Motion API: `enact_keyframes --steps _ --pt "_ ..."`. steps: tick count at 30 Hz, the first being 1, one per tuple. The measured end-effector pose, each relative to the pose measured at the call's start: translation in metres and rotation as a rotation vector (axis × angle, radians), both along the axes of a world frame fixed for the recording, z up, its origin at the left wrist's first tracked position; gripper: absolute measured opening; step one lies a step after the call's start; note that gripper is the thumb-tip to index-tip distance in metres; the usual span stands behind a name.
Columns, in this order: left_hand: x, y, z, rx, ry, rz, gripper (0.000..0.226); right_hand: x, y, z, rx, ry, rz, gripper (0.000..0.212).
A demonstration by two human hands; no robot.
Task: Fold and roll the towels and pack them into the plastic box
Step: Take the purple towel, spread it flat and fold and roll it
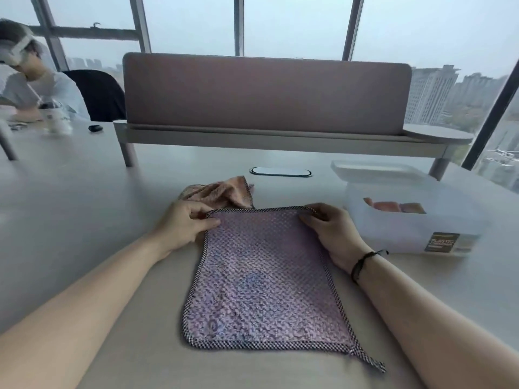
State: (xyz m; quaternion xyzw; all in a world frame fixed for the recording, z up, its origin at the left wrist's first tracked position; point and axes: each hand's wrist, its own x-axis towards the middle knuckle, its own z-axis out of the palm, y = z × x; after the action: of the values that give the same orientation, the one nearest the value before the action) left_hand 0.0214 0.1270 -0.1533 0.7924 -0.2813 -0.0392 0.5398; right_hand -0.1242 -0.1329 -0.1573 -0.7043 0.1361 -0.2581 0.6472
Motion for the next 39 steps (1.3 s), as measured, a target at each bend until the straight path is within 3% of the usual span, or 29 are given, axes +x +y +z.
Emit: enact_keyframes --steps 7,12,16,19,23,39 --pt "-0.016 0.016 0.003 -0.022 0.088 -0.093 0.017 -0.018 0.002 0.0 0.043 0.019 0.056 0.018" --pt "-0.028 0.035 0.0 0.014 -0.021 -0.164 0.02 -0.054 0.002 0.003 -0.345 0.121 0.072 0.015" --pt "-0.036 0.042 0.001 0.062 -0.036 -0.209 0.02 -0.067 0.0 -0.004 -0.73 0.21 0.041 0.033" --pt "-0.042 0.043 0.005 0.075 -0.058 -0.224 0.021 -0.07 0.004 -0.006 -0.846 0.205 0.009 0.042" --pt "-0.045 0.039 0.007 0.079 -0.096 -0.184 0.009 -0.071 0.005 -0.006 -0.857 0.219 -0.001 0.041" --pt "-0.04 0.036 0.0 0.115 -0.165 -0.043 0.013 -0.066 -0.003 -0.009 -0.873 0.193 -0.071 0.036"
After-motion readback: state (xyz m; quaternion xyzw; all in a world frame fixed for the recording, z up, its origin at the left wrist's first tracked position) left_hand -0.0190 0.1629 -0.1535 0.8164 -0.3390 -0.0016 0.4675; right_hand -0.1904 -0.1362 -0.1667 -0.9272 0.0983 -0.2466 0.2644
